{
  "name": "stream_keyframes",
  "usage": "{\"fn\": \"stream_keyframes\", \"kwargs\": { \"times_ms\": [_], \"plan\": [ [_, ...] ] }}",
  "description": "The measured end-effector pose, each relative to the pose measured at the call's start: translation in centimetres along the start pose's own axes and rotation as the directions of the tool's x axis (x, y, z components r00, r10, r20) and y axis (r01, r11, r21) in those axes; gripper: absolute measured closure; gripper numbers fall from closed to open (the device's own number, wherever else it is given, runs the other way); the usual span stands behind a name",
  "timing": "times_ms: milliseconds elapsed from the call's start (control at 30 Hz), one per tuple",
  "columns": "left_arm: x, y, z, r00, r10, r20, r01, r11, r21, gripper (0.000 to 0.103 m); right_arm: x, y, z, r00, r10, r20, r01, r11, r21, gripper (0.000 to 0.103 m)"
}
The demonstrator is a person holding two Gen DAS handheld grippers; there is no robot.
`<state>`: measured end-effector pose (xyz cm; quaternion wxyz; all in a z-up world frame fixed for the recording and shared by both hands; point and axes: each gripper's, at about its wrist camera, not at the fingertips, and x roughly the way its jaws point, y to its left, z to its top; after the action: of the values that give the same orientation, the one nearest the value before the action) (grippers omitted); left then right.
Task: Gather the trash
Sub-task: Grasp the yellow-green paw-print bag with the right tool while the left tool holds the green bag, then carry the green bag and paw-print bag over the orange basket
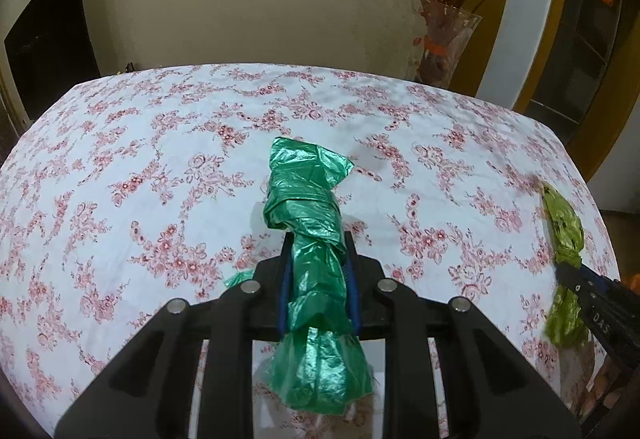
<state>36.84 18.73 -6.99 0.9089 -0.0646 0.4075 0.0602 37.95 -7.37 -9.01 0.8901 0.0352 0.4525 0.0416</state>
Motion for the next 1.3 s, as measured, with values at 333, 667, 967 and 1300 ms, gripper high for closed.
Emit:
{"fn": "stream_keyframes", "kwargs": {
  "times_ms": [333,667,967,1300],
  "plan": [
    [-1.5,-3.1,-0.2,0.998,-0.055,0.009,0.055,0.998,0.04,0.08,-4.8,-3.2,-0.1,0.995,0.037,0.095,-0.042,0.998,0.049,0.088],
    [-4.5,-9.4,-0.9,0.987,-0.16,0.025,0.156,0.981,0.117,0.08,-10.8,-7.9,-1.0,0.979,0.022,0.203,-0.044,0.994,0.101,0.088],
    [-6.7,-15.5,-2.3,0.967,-0.254,0.02,0.245,0.947,0.207,0.08,-13.3,-11.1,-2.6,0.97,-0.028,0.243,-0.004,0.991,0.13,0.088],
    [-8.1,-21.5,-3.9,0.942,-0.334,-0.009,0.323,0.902,0.288,0.08,-16.2,-15.1,-4.4,0.956,-0.088,0.279,0.04,0.984,0.174,0.088]
  ]
}}
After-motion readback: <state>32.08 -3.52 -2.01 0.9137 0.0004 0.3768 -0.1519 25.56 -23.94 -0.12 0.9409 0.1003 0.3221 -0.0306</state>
